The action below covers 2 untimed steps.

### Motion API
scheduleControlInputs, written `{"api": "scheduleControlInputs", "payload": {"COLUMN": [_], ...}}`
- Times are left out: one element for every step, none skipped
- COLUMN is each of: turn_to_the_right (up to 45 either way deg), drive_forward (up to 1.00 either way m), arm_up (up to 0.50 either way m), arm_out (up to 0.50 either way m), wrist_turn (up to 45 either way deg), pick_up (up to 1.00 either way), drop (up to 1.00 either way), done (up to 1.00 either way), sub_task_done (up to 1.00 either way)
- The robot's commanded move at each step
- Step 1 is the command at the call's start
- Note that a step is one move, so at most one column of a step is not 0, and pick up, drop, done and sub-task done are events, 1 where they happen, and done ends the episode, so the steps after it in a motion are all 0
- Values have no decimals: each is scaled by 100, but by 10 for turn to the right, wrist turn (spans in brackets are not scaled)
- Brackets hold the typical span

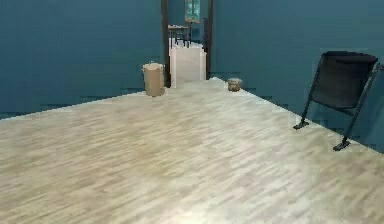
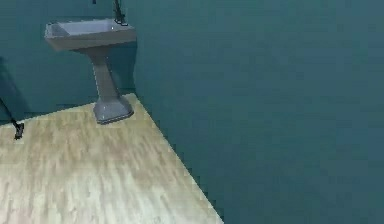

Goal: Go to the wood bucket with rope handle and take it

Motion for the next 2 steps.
{"api": "scheduleControlInputs", "payload": {"turn_to_the_right": [120, 0], "drive_forward": [0, 100], "arm_up": [0, 0], "arm_out": [0, 0], "wrist_turn": [0, 0], "pick_up": [0, 0], "drop": [0, 0], "done": [0, 0], "sub_task_done": [0, 0]}}
